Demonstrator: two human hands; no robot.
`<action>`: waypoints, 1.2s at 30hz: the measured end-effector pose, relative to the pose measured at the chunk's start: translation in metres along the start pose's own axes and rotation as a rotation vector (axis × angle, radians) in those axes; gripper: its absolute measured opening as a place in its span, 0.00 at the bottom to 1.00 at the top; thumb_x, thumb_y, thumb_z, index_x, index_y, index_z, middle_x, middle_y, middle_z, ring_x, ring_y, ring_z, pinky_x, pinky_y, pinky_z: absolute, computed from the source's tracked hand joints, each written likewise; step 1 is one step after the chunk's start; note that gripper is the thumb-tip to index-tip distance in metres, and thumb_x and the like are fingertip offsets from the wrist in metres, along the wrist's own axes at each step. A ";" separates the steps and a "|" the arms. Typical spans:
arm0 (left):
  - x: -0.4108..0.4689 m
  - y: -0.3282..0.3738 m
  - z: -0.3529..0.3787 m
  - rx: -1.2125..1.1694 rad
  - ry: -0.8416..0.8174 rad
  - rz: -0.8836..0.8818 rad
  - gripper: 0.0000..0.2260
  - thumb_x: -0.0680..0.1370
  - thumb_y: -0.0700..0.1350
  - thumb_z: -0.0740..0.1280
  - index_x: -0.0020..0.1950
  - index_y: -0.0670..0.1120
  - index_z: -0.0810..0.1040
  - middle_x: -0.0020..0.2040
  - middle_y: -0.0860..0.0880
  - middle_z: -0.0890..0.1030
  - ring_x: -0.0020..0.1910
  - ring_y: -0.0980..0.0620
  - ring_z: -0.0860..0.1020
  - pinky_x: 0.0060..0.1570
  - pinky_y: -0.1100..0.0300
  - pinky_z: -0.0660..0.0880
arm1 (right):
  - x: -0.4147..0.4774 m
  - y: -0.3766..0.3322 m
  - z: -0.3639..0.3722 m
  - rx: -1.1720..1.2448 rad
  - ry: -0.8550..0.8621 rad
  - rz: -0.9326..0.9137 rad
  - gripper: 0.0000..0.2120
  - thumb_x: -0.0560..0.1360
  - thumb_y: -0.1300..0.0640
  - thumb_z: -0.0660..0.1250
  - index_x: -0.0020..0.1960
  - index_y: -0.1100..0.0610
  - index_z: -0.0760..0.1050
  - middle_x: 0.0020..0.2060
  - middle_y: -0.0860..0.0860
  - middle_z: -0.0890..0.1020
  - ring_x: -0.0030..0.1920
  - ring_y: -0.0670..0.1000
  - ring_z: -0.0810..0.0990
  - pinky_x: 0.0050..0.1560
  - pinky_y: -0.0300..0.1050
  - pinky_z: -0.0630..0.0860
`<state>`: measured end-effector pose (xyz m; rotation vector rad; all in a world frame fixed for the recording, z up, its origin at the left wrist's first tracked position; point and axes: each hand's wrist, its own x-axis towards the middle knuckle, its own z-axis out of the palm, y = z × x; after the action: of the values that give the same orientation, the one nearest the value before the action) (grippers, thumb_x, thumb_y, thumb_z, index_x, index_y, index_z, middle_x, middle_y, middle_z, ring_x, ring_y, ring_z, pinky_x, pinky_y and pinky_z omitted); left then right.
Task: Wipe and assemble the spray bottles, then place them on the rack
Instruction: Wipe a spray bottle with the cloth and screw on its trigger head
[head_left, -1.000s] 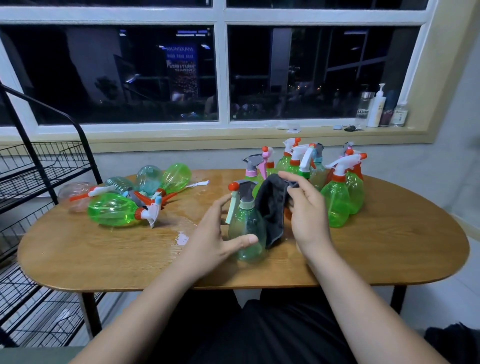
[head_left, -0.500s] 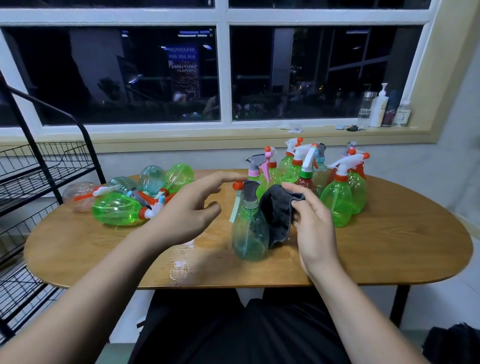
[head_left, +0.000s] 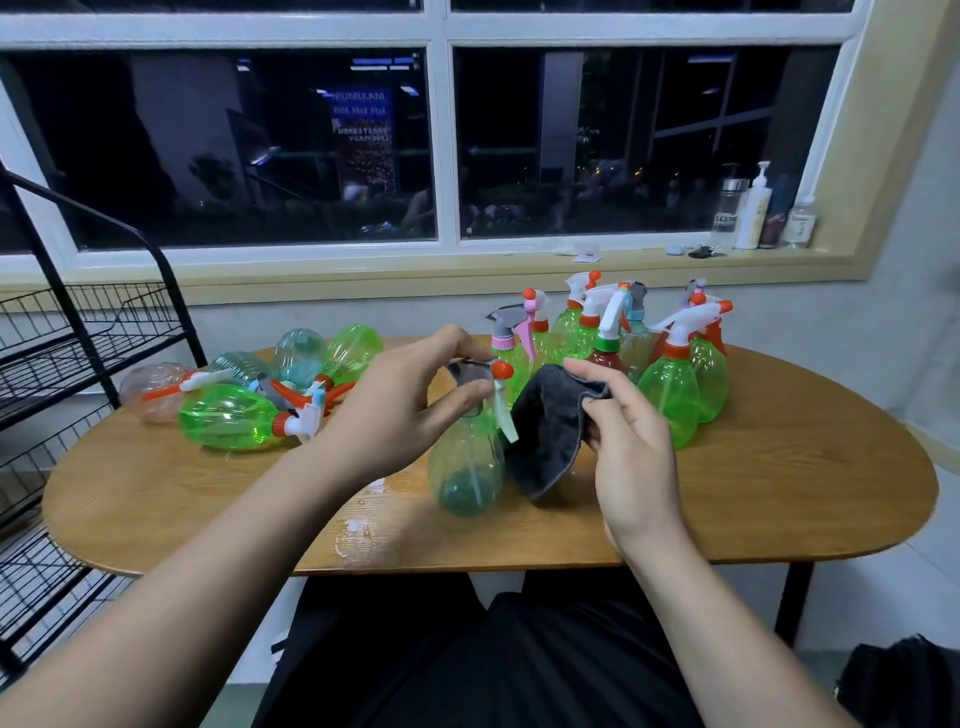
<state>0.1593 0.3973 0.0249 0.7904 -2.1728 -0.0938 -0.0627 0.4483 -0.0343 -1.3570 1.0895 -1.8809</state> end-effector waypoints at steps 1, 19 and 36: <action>0.000 0.000 0.001 0.014 0.027 0.011 0.11 0.82 0.54 0.71 0.61 0.51 0.79 0.58 0.59 0.84 0.57 0.61 0.81 0.53 0.60 0.78 | -0.001 -0.003 0.000 -0.011 -0.004 -0.013 0.18 0.83 0.59 0.59 0.65 0.48 0.83 0.61 0.48 0.86 0.65 0.52 0.82 0.70 0.63 0.77; -0.022 0.009 0.031 0.191 0.302 -0.091 0.08 0.86 0.46 0.64 0.65 0.50 0.78 0.59 0.57 0.84 0.53 0.51 0.86 0.44 0.46 0.81 | -0.035 -0.004 0.028 -0.290 -0.234 0.033 0.27 0.86 0.59 0.62 0.83 0.42 0.65 0.39 0.38 0.81 0.41 0.41 0.78 0.47 0.41 0.73; -0.016 0.020 0.049 0.245 0.315 -0.127 0.08 0.86 0.43 0.64 0.65 0.49 0.77 0.61 0.57 0.84 0.51 0.48 0.85 0.41 0.47 0.80 | -0.031 -0.010 0.042 0.017 -0.205 0.109 0.35 0.86 0.59 0.64 0.84 0.34 0.54 0.49 0.69 0.75 0.57 0.64 0.78 0.69 0.51 0.68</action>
<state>0.1215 0.4129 -0.0125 1.0092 -1.8556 0.2233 -0.0130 0.4673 -0.0343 -1.4166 1.0205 -1.6308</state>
